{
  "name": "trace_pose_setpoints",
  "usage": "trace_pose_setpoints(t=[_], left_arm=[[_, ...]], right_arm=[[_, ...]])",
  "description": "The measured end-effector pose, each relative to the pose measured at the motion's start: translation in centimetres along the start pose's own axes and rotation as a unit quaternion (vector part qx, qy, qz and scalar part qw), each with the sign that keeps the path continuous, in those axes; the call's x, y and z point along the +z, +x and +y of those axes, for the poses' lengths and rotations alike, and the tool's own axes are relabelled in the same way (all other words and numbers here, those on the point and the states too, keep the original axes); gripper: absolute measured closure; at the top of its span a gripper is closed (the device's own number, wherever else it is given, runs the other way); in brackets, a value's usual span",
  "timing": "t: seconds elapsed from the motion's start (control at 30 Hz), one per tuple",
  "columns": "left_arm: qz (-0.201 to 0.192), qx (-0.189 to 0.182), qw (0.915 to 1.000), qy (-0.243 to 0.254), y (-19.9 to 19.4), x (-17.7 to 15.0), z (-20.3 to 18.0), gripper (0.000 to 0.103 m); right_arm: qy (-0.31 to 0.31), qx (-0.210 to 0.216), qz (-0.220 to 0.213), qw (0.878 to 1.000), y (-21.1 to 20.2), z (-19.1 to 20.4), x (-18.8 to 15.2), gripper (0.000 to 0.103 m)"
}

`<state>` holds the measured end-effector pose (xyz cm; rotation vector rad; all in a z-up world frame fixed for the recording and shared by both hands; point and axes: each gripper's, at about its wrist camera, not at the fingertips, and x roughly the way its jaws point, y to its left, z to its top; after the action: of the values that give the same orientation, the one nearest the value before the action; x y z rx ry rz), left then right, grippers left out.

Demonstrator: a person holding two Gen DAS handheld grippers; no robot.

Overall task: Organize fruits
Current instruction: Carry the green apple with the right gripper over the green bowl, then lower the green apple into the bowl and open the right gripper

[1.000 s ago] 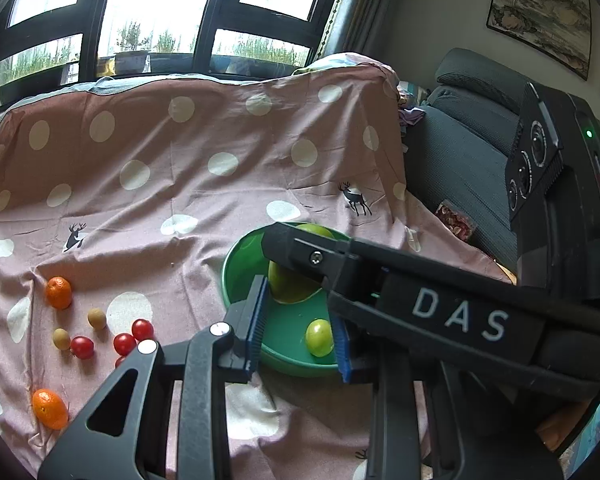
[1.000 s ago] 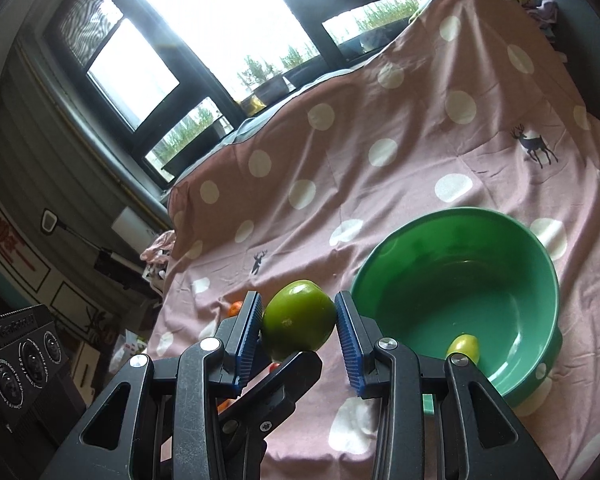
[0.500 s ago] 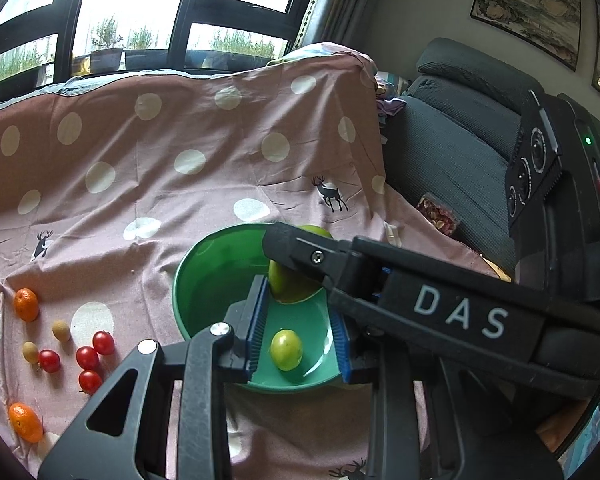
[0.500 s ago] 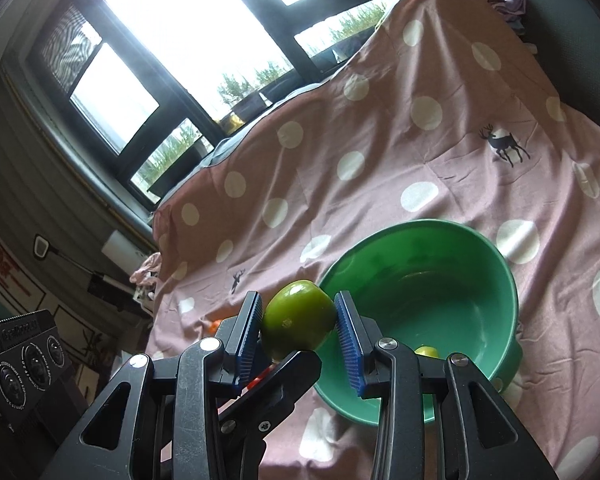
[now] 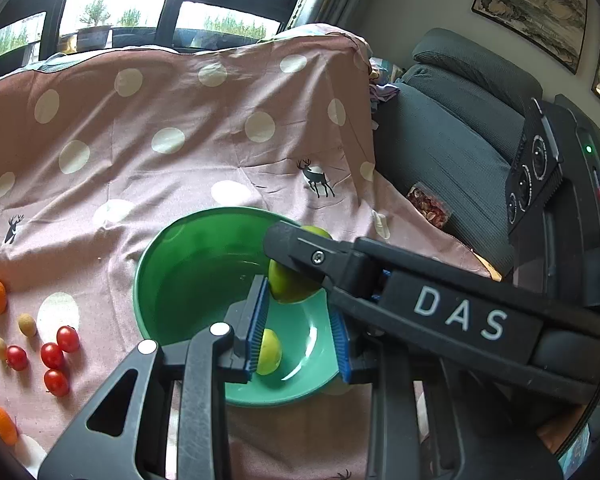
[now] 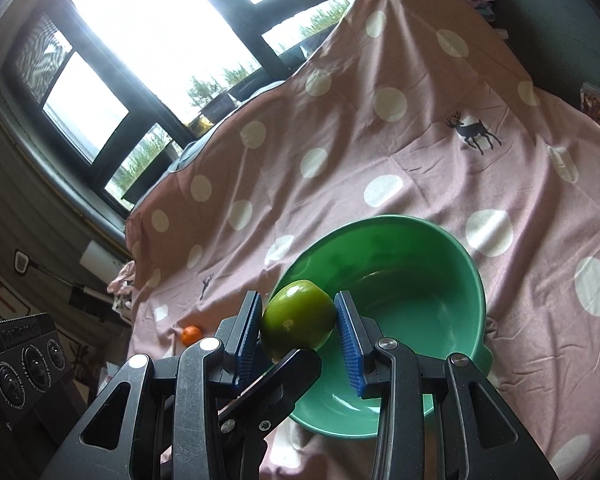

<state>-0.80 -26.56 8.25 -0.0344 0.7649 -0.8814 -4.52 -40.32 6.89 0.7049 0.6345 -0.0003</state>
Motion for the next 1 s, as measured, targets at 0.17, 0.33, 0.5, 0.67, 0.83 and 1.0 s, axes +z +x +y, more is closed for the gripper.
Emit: trace_pose_setpoints(t=[0.17, 0.33, 0.5, 0.67, 0.83, 1.0], left_arm=[[0.008, -0.003, 1.0000, -0.004, 0.7, -0.1, 0.2, 0.074], [0.017, -0.011, 0.9997, -0.011, 1.5, -0.2, 0.6, 0.074], [0.024, -0.019, 0.9994, -0.018, 2.2, -0.3, 0.9, 0.074], [0.034, -0.028, 0.9986, -0.029, 2.9, -0.5, 1.3, 0.074], [0.040, -0.033, 0.9981, -0.033, 3.4, -0.5, 1.5, 0.074], [0.044, -0.036, 0.9977, -0.038, 3.7, -0.7, 1.7, 0.074]], right_arm=[[0.000, -0.006, 0.004, 1.000, 0.3, -0.5, 0.0, 0.063], [0.004, -0.015, 0.013, 1.000, 1.0, -1.0, 0.1, 0.063], [0.009, -0.024, 0.019, 0.999, 1.3, -1.5, 0.1, 0.063], [0.013, -0.036, 0.028, 0.999, 1.9, -1.8, 0.1, 0.063], [0.017, -0.045, 0.035, 0.998, 2.4, -2.2, 0.1, 0.063], [0.017, -0.050, 0.039, 0.998, 2.6, -2.4, 0.1, 0.063]])
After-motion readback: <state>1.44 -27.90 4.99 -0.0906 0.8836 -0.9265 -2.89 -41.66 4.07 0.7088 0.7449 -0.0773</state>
